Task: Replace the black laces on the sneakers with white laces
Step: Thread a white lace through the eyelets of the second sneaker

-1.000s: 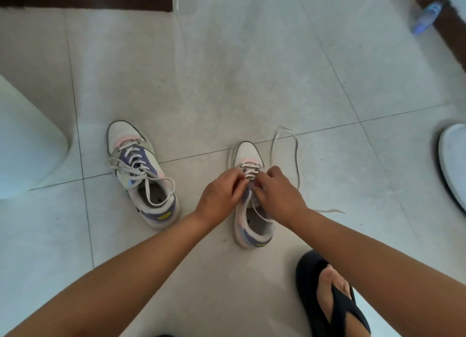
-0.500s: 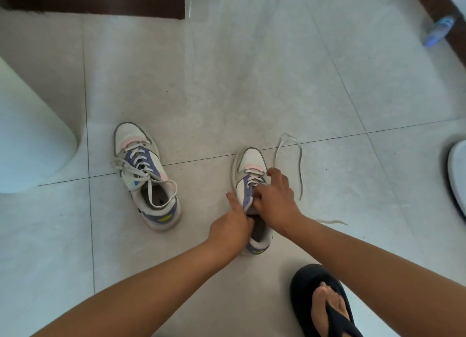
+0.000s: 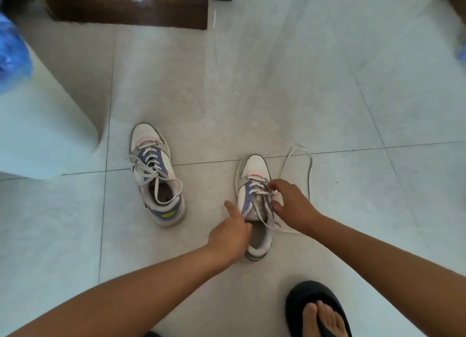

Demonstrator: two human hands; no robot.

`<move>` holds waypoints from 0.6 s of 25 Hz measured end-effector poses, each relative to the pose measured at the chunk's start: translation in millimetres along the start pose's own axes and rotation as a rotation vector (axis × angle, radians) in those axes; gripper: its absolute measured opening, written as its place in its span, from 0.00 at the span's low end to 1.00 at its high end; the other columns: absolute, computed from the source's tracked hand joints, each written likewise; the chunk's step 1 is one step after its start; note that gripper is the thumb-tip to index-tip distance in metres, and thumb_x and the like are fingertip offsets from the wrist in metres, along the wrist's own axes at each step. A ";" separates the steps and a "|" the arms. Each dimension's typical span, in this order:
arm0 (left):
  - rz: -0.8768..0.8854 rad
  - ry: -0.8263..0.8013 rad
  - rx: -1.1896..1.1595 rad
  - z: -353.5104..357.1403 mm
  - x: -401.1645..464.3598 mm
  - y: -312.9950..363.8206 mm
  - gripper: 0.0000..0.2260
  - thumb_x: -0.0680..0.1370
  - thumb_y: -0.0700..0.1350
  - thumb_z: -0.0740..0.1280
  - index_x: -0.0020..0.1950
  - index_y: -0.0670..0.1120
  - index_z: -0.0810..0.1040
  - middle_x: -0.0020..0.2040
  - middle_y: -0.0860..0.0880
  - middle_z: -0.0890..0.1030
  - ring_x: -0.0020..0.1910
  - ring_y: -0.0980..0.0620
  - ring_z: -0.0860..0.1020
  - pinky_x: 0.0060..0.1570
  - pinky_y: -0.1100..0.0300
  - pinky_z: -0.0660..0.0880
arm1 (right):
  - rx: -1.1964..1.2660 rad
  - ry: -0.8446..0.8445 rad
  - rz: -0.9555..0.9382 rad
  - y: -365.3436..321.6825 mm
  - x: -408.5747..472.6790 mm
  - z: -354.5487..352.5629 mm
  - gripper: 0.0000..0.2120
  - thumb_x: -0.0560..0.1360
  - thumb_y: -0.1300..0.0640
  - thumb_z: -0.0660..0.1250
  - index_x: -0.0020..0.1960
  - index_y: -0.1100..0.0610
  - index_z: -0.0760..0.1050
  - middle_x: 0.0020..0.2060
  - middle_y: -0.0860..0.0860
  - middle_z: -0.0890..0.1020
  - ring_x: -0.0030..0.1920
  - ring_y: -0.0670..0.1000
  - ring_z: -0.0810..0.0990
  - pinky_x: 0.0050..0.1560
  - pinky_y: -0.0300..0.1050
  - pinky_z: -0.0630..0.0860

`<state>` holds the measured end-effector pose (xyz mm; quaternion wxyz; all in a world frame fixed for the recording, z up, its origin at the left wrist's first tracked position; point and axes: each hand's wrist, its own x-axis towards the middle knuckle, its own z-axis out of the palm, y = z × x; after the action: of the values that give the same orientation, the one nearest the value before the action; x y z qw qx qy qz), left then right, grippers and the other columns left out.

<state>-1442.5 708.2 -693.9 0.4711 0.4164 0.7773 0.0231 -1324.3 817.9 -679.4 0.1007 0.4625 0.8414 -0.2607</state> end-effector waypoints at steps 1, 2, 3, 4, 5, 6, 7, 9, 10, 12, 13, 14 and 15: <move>-0.012 0.010 -0.011 0.1 -0.7 -0.3 0.31 0.81 0.46 0.53 0.76 0.37 0.39 0.57 0.39 0.78 0.53 0.41 0.77 0.47 0.54 0.71 | -0.109 -0.014 -0.022 2.4 6.3 2.1 0.15 0.76 0.59 0.62 0.63 0.56 0.70 0.61 0.52 0.75 0.61 0.55 0.71 0.57 0.46 0.66; -0.024 0.020 -0.024 0.4 -1.0 -1.1 0.31 0.81 0.46 0.53 0.76 0.37 0.39 0.57 0.39 0.78 0.52 0.41 0.78 0.47 0.54 0.71 | -0.174 -0.001 -0.039 3.1 12.2 3.8 0.13 0.76 0.58 0.62 0.61 0.57 0.72 0.59 0.53 0.76 0.61 0.56 0.72 0.57 0.46 0.66; -0.037 0.034 -0.039 0.5 -1.1 -1.5 0.31 0.81 0.46 0.53 0.76 0.37 0.39 0.57 0.40 0.78 0.52 0.41 0.78 0.47 0.54 0.71 | -0.187 0.028 -0.061 4.9 17.6 5.6 0.11 0.76 0.57 0.62 0.57 0.57 0.73 0.56 0.54 0.78 0.58 0.57 0.73 0.55 0.47 0.67; -0.052 0.047 -0.053 0.3 -0.5 -2.2 0.31 0.81 0.46 0.53 0.76 0.37 0.39 0.56 0.40 0.79 0.51 0.41 0.78 0.45 0.55 0.71 | -0.149 0.034 -0.073 5.3 20.1 4.6 0.08 0.77 0.57 0.62 0.54 0.58 0.73 0.50 0.55 0.79 0.53 0.58 0.75 0.51 0.47 0.68; -0.065 0.058 -0.068 -1.0 0.2 -2.5 0.31 0.81 0.46 0.53 0.76 0.36 0.39 0.55 0.39 0.79 0.50 0.42 0.78 0.44 0.55 0.71 | -0.076 0.026 -0.092 6.0 21.0 2.3 0.05 0.77 0.57 0.61 0.52 0.57 0.71 0.44 0.55 0.79 0.46 0.58 0.76 0.47 0.47 0.69; -0.079 0.067 -0.087 -2.2 0.8 -2.7 0.31 0.81 0.45 0.53 0.75 0.36 0.38 0.54 0.39 0.79 0.50 0.42 0.78 0.43 0.55 0.70 | 0.011 0.012 -0.099 8.2 20.9 0.2 0.04 0.78 0.58 0.60 0.52 0.57 0.69 0.38 0.54 0.77 0.41 0.58 0.76 0.43 0.48 0.69; -0.091 0.078 -0.110 -2.8 1.4 -2.6 0.31 0.81 0.45 0.53 0.75 0.36 0.38 0.54 0.39 0.79 0.50 0.41 0.78 0.43 0.55 0.70 | 0.040 -0.002 -0.123 12.0 21.0 -2.4 0.04 0.79 0.57 0.58 0.53 0.56 0.67 0.36 0.52 0.76 0.39 0.57 0.75 0.41 0.48 0.69; -0.120 0.097 -0.160 -2.3 2.9 -2.3 0.30 0.81 0.45 0.53 0.75 0.35 0.39 0.56 0.37 0.78 0.52 0.40 0.77 0.46 0.54 0.71 | -0.114 -0.012 -0.163 21.6 21.2 -12.9 0.09 0.81 0.56 0.54 0.60 0.56 0.66 0.44 0.53 0.78 0.44 0.58 0.78 0.43 0.49 0.71; -0.136 0.104 -0.181 -1.5 3.3 -2.0 0.30 0.81 0.45 0.53 0.75 0.35 0.40 0.56 0.36 0.78 0.53 0.40 0.77 0.47 0.53 0.71 | -0.209 0.007 -0.160 30.4 22.3 -18.8 0.12 0.82 0.56 0.52 0.63 0.56 0.66 0.51 0.53 0.77 0.50 0.58 0.78 0.47 0.50 0.72; -0.161 0.117 -0.231 1.5 4.6 -0.7 0.28 0.81 0.45 0.53 0.75 0.35 0.45 0.56 0.34 0.77 0.52 0.37 0.77 0.46 0.52 0.72 | -0.244 0.082 -0.095 56.7 26.4 -32.9 0.15 0.82 0.59 0.51 0.67 0.56 0.66 0.61 0.54 0.74 0.56 0.58 0.76 0.52 0.50 0.72; -0.170 0.117 -0.263 2.8 5.6 -1.1 0.26 0.81 0.45 0.53 0.74 0.35 0.48 0.55 0.34 0.77 0.51 0.36 0.77 0.45 0.51 0.73 | -0.175 0.138 -0.027 71.5 27.9 -40.1 0.15 0.81 0.61 0.52 0.67 0.57 0.67 0.62 0.54 0.74 0.56 0.58 0.76 0.52 0.50 0.71; -0.178 0.113 -0.290 3.7 6.5 -2.0 0.25 0.80 0.46 0.54 0.73 0.36 0.49 0.54 0.33 0.77 0.50 0.35 0.78 0.44 0.49 0.74 | -0.073 0.193 0.049 86.3 29.4 -47.4 0.15 0.80 0.63 0.53 0.65 0.57 0.69 0.59 0.55 0.75 0.55 0.58 0.76 0.52 0.49 0.71; -0.181 0.111 -0.305 3.8 7.0 -3.7 0.24 0.80 0.46 0.54 0.72 0.36 0.51 0.54 0.33 0.77 0.49 0.35 0.78 0.43 0.49 0.75 | 0.032 0.244 0.116 100.8 31.1 -54.7 0.14 0.79 0.65 0.54 0.62 0.58 0.71 0.55 0.55 0.77 0.53 0.58 0.77 0.51 0.49 0.70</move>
<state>-1443.4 709.1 -702.6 0.4852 0.2668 0.8239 0.1211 -1253.8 913.5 -680.8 0.0053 0.5400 0.8151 -0.2096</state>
